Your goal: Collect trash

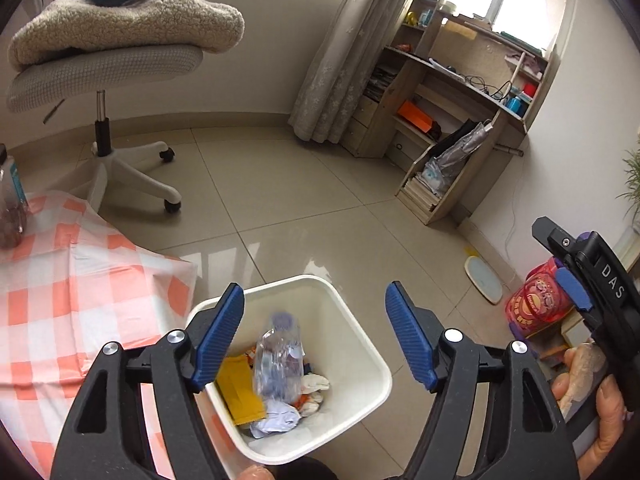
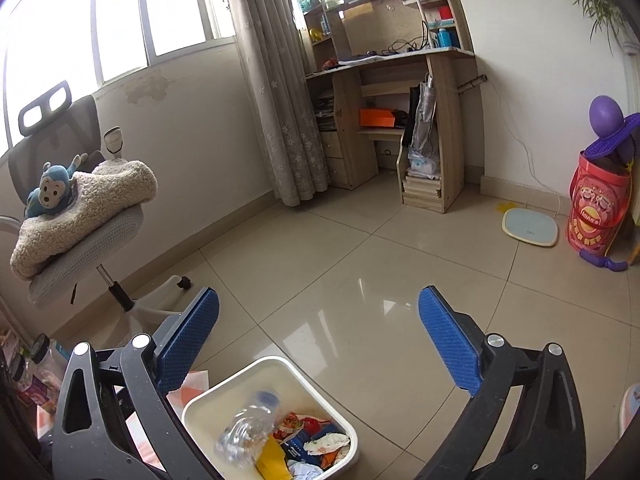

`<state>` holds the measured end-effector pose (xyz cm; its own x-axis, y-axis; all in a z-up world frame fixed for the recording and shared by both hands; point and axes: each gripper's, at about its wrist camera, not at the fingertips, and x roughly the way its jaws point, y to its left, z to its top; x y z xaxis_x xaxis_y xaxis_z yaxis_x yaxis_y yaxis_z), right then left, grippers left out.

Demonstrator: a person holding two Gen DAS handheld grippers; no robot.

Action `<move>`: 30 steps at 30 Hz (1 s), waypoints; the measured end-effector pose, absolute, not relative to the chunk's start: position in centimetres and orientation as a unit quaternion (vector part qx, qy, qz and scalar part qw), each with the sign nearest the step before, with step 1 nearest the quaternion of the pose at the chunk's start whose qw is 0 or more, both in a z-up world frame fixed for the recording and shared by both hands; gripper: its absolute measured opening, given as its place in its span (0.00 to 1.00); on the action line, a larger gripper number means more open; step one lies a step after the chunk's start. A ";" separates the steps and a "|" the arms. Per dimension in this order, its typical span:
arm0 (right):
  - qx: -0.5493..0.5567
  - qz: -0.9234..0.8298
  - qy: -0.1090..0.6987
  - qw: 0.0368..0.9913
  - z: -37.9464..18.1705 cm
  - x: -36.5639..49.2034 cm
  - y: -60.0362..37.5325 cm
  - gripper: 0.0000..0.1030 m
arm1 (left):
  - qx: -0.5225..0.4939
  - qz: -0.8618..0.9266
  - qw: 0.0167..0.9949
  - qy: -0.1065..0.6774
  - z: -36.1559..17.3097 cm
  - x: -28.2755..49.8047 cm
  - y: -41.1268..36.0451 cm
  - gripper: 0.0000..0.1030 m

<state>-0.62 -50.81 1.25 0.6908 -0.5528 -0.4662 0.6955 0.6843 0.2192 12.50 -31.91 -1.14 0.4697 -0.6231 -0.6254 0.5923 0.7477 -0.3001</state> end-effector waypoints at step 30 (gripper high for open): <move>0.081 -0.203 0.151 0.964 2.5 2.1 -28.0 0.93 | -0.020 -0.083 0.978 0.191 5.1 6.3 -6.5 0.93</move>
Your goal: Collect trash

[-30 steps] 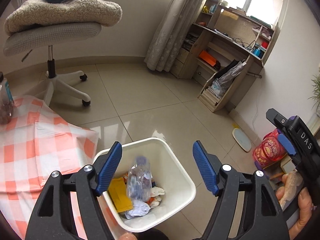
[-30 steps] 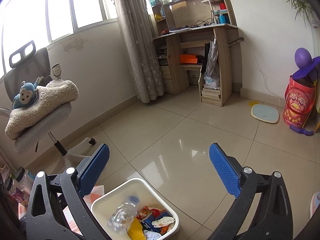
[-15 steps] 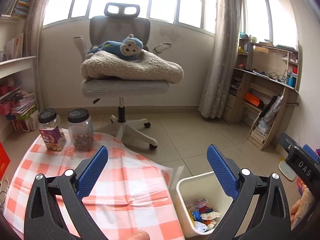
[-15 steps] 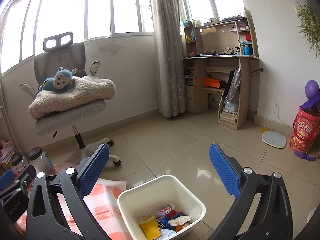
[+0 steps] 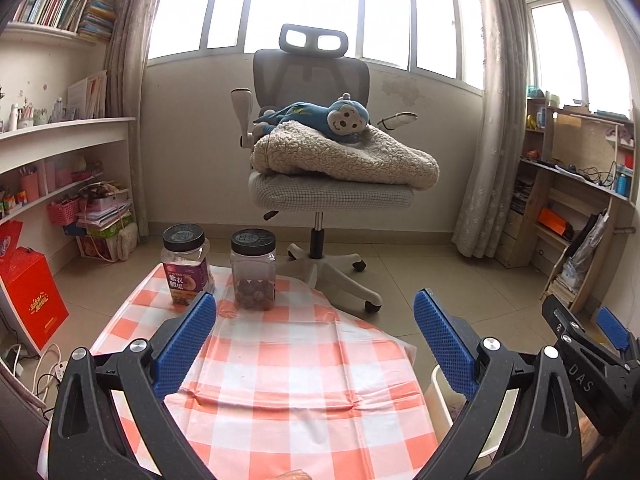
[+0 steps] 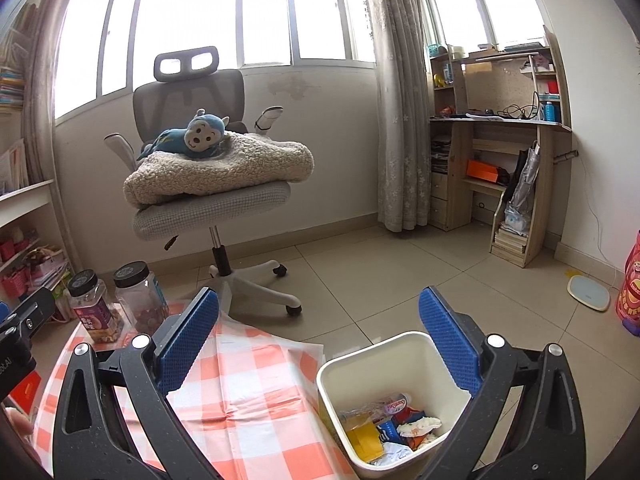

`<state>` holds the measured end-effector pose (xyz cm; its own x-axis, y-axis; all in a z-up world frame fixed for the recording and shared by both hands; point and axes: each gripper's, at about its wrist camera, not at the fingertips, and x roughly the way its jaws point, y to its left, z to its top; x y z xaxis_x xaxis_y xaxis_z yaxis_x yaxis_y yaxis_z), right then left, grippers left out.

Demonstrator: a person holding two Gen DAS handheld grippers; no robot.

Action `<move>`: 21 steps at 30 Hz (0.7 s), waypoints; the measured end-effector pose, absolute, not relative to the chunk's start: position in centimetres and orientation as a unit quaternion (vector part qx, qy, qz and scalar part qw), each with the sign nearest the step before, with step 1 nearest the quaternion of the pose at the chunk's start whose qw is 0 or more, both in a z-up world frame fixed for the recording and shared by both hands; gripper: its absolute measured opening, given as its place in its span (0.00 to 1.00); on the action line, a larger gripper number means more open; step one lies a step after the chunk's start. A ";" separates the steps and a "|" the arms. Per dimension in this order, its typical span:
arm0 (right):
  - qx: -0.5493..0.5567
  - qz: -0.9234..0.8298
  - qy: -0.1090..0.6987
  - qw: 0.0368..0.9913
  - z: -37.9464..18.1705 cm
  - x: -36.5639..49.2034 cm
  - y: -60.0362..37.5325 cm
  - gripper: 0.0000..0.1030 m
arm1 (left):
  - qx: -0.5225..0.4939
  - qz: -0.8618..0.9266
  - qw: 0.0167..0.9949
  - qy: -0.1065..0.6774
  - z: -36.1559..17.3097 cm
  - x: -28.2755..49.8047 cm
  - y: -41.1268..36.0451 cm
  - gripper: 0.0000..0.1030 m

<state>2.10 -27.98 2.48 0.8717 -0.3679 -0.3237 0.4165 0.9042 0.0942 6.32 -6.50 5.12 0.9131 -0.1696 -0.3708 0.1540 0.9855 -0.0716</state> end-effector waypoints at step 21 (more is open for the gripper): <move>0.046 -0.161 0.164 0.972 1.6 4.1 -24.4 0.93 | -0.020 -0.075 0.967 0.243 3.0 8.2 -5.2 0.93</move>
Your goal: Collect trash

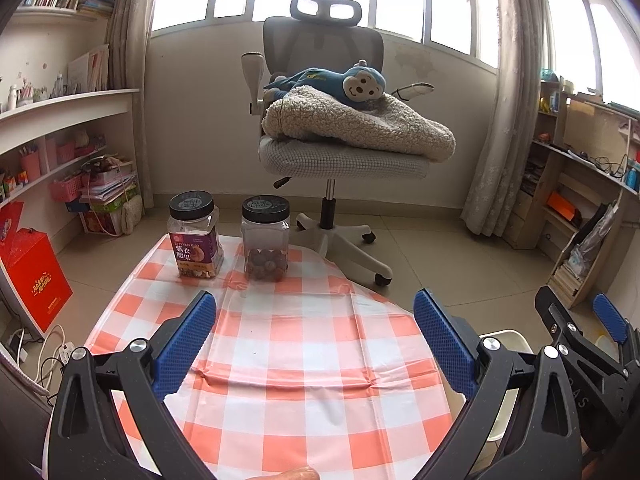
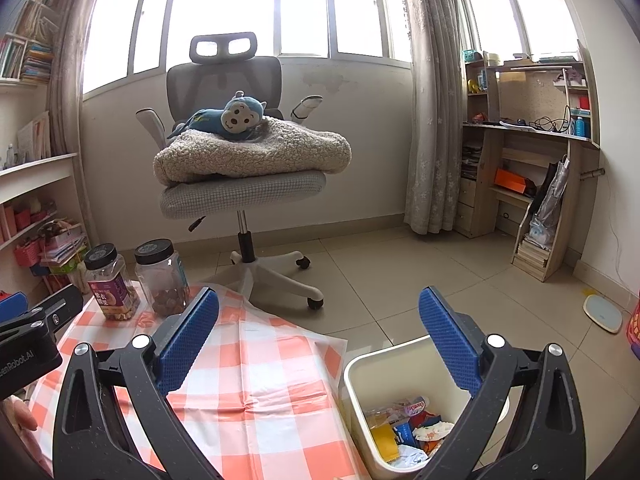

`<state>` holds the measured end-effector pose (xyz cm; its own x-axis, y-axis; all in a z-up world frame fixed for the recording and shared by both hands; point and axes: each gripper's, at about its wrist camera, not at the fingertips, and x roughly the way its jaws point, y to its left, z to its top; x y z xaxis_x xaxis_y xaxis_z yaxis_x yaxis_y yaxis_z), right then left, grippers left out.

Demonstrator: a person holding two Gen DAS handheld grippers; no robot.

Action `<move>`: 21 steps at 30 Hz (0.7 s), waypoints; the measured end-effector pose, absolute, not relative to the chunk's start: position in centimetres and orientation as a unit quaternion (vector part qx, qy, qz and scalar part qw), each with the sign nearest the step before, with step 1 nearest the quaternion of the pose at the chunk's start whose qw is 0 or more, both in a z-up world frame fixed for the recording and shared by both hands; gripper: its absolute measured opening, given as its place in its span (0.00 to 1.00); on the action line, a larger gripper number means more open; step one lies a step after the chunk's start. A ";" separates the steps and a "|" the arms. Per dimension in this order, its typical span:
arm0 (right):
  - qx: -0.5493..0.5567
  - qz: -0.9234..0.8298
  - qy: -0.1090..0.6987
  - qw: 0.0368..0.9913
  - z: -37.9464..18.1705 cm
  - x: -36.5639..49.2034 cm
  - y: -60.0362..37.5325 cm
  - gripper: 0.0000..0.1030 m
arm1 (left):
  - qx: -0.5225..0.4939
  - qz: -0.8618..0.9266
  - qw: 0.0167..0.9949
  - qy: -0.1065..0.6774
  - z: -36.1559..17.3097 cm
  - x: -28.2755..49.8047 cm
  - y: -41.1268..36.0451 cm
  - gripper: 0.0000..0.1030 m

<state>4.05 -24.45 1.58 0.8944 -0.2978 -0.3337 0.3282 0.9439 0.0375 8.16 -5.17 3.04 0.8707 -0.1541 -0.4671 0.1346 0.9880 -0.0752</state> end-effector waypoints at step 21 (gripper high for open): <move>0.052 -0.164 0.171 0.970 1.2 4.1 -24.9 0.93 | -0.014 -0.067 0.966 0.249 2.5 8.6 -5.8 0.93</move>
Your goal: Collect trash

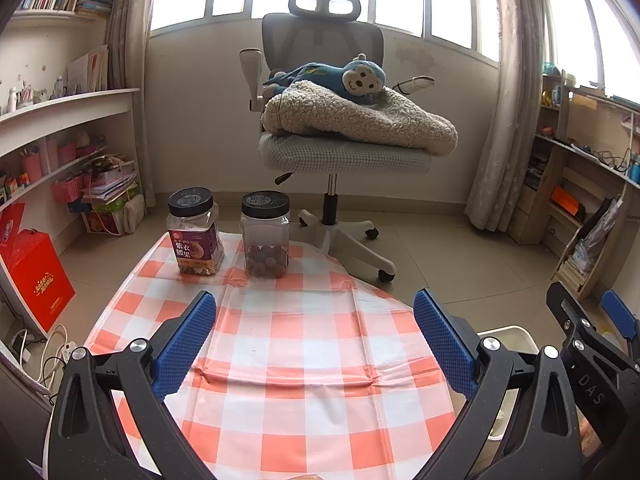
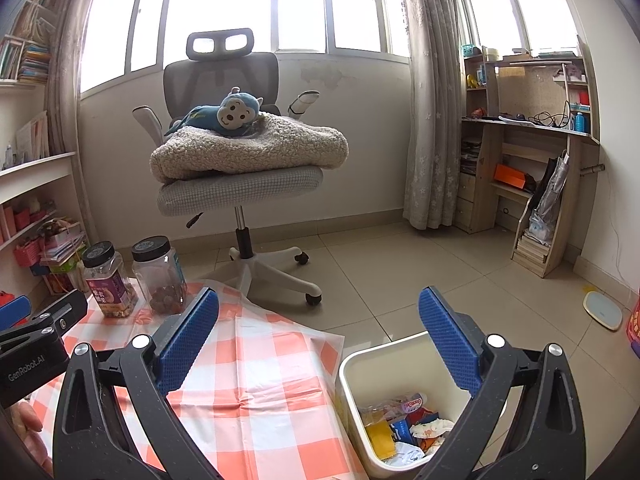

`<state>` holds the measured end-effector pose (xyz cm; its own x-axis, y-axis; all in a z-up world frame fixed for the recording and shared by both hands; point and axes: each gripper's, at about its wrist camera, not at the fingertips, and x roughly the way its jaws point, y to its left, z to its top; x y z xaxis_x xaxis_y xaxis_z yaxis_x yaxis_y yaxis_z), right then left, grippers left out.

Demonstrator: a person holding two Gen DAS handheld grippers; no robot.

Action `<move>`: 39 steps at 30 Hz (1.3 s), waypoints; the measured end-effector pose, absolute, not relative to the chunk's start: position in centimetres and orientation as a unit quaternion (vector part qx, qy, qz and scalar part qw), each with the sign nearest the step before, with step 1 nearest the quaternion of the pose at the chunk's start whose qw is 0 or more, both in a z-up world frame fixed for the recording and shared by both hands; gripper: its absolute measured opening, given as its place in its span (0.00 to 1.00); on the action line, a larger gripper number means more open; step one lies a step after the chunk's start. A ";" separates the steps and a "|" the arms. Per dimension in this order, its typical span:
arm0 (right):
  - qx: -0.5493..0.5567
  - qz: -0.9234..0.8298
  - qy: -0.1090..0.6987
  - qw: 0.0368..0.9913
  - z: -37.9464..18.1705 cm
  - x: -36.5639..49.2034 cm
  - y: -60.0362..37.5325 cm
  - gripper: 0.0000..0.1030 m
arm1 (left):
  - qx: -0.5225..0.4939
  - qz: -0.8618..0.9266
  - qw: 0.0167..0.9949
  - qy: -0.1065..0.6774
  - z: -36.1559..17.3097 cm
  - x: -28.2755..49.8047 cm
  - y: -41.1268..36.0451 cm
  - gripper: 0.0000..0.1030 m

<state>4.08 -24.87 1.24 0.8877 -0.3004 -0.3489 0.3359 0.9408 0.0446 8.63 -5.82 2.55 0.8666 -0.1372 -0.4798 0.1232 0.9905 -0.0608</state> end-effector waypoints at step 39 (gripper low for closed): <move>0.053 -0.169 0.179 0.968 0.5 3.5 -25.7 0.93 | -0.005 -0.082 0.966 0.245 2.2 8.9 -6.7 0.93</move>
